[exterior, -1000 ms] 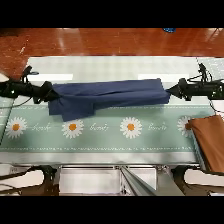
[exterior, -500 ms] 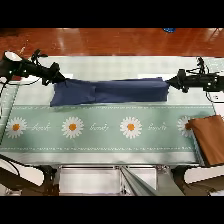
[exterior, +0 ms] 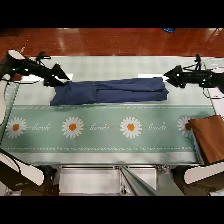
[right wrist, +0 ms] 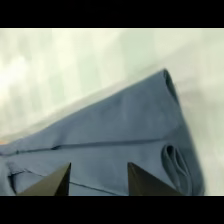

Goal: Fold the shirts.

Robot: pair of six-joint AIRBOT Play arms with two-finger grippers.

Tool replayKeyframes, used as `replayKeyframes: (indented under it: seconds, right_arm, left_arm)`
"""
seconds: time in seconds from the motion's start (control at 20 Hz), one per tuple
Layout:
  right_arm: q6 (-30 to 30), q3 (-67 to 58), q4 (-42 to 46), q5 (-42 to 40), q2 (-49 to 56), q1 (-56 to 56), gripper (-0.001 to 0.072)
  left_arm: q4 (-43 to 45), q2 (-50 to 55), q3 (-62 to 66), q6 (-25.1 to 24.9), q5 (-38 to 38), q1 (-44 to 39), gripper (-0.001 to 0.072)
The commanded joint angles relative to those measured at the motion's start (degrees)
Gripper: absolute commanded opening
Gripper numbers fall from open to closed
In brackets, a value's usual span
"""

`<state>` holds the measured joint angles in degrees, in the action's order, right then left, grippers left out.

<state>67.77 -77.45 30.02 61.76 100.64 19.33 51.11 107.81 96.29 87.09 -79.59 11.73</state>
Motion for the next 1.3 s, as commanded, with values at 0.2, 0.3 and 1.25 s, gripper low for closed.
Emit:
replayKeyframes:
  seconds: [0.2, 0.3, 1.25]
  right_arm:
    - [7.5, -3.26, 13.35, 6.95, -5.31, 9.68, 0.0416]
    - [10.45, -0.94, 16.96, 4.22, -5.38, 9.11, 0.0416]
    - [6.21, 2.4, 1.95, -0.37, 5.07, -5.95, 0.0023]
  left_arm:
    - [9.35, -19.19, 0.87, -2.4, 2.19, 3.78, 0.0507]
    - [9.38, -29.05, -4.66, -3.48, 12.02, 0.66, 0.0507]
    - [9.33, -46.77, -30.05, -3.91, 22.14, -22.86, 0.0503]
